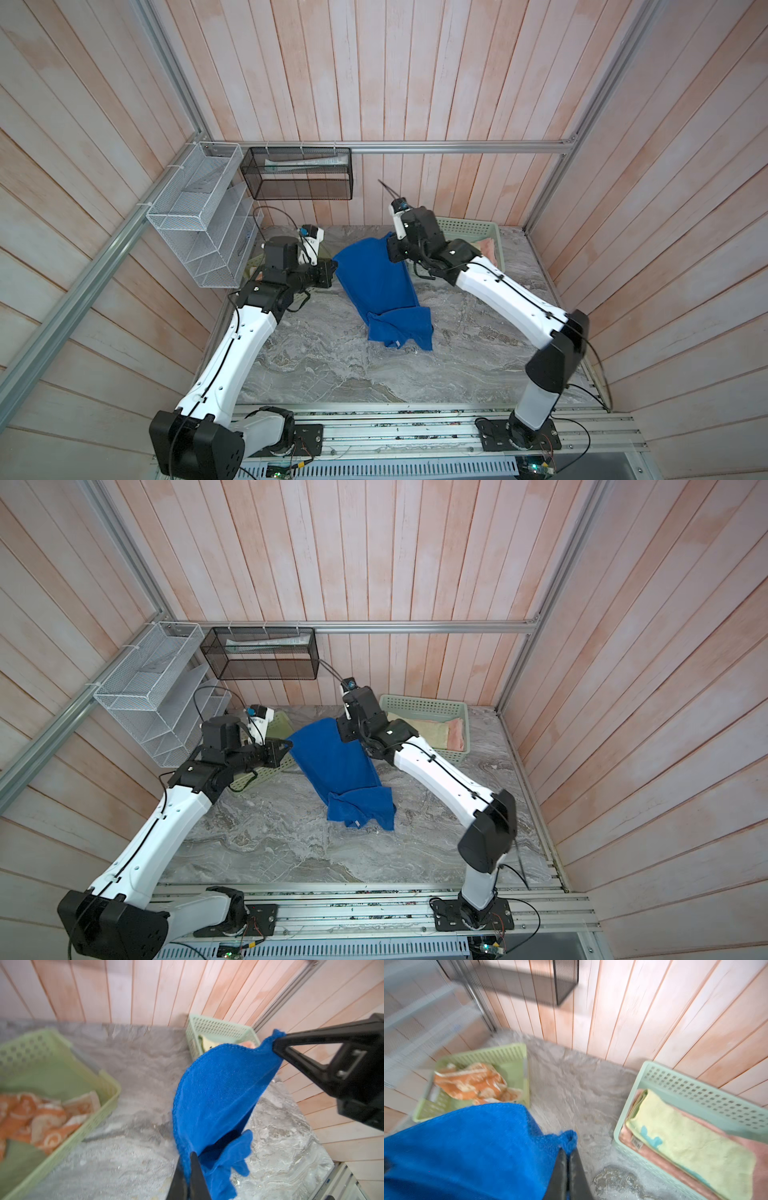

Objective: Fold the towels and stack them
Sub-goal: 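Lift the blue towel high with both grippers and spread it apart, then lower the spread blue towel toward the floor with both grippers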

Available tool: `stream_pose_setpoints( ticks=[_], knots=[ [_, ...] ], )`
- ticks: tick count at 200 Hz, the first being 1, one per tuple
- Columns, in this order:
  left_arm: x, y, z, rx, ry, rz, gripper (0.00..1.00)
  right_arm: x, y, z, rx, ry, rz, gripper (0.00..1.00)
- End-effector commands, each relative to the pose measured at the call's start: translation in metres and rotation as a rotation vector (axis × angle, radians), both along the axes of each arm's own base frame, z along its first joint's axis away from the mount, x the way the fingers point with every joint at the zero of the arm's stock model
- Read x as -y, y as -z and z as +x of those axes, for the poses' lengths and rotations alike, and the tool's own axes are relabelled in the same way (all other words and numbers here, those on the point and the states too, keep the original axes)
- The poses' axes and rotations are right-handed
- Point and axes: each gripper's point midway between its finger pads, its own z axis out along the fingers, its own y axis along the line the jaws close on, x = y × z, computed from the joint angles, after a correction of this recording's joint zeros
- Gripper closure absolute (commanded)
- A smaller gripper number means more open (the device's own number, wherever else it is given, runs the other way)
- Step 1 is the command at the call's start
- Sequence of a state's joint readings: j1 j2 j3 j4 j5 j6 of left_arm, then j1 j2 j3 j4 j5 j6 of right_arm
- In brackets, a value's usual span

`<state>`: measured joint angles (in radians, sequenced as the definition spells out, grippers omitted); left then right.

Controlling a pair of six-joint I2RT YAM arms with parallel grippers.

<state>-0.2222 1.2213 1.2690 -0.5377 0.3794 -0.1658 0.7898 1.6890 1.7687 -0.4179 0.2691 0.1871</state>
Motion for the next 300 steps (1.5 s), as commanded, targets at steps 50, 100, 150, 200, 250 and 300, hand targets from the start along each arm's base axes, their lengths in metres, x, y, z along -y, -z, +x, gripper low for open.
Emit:
stream_pose_setpoints(
  ticks=[50, 100, 150, 200, 250, 300],
  knots=[
    [0.029, -0.165, -0.053, 0.354, 0.128, 0.036, 1.00, 0.099, -0.172, -0.093, 0.471, 0.148, 0.177, 1.00],
    [0.013, -0.243, -0.117, 0.519, 0.108, -0.051, 1.00, 0.111, -0.237, -0.187, 0.613, 0.121, 0.155, 1.00],
    [-0.004, -0.309, -0.154, 0.620, 0.091, -0.137, 1.00, 0.102, -0.282, -0.223, 0.676, 0.198, -0.018, 1.00],
    [-0.023, -0.310, -0.109, 0.608, -0.107, -0.052, 1.00, 0.111, -0.305, -0.181, 0.686, 0.267, -0.018, 1.00],
    [-0.037, -0.235, 0.009, 0.410, -0.179, 0.035, 1.00, 0.109, -0.229, -0.044, 0.520, 0.224, -0.063, 1.00],
    [-0.036, -0.159, 0.099, 0.303, -0.119, -0.035, 1.00, 0.095, -0.128, 0.070, 0.307, 0.160, -0.027, 1.00]
  ],
)
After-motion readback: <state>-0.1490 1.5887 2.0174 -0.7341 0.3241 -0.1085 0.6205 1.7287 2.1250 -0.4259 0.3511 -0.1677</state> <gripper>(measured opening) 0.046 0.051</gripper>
